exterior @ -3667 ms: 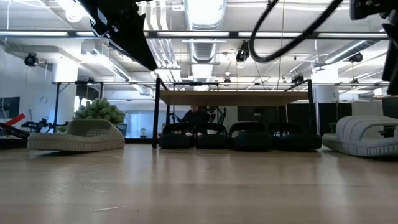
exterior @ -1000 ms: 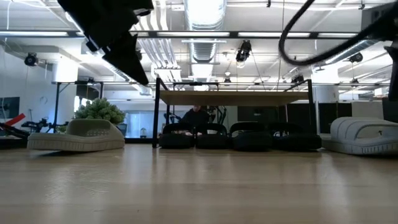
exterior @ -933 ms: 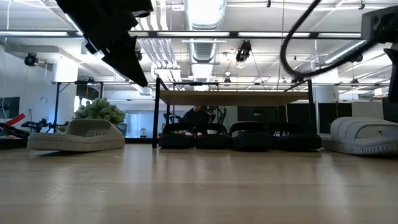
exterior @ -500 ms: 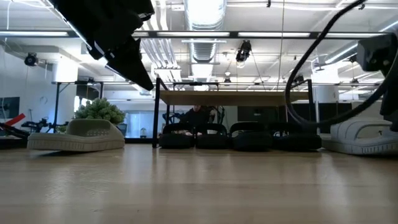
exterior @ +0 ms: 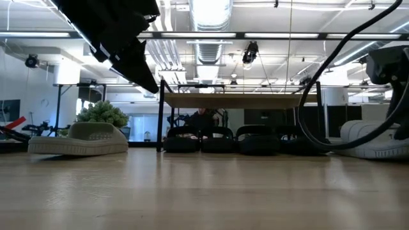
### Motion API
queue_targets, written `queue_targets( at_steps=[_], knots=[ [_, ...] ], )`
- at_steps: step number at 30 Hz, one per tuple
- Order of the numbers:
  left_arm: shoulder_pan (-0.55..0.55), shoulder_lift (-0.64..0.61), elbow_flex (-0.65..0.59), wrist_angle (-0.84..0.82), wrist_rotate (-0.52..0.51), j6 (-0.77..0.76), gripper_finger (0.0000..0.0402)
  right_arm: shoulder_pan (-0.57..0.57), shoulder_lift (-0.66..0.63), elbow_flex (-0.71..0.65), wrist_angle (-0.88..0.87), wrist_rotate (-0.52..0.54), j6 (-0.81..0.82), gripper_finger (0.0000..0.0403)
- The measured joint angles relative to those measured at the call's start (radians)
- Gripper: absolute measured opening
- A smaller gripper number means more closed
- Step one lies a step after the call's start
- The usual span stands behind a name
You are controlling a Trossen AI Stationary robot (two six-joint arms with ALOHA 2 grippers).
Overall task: Pick and place slides into the shelf
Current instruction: Put the white slide on the shelf
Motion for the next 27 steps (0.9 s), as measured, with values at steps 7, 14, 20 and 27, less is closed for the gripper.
queue_targets(
  at_steps=[7,14,20,27],
  knots=[
    [0.007,0.0,0.0,0.025,-0.001,0.0,0.0,-0.027,0.0,-0.004,0.005,0.05,-0.017,0.0158],
    [0.008,0.0,0.0,0.029,-0.001,0.0,0.0,-0.038,0.0,-0.023,0.008,0.045,0.003,0.0104],
    [0.008,0.0,0.0,0.05,-0.001,0.0,0.0,-0.039,0.0,-0.002,-0.006,-0.022,0.026,0.0018],
    [0.014,0.0,0.001,0.051,0.03,0.0,0.0,-0.012,-0.016,0.147,-0.085,-0.138,0.126,0.0013]
  ],
)
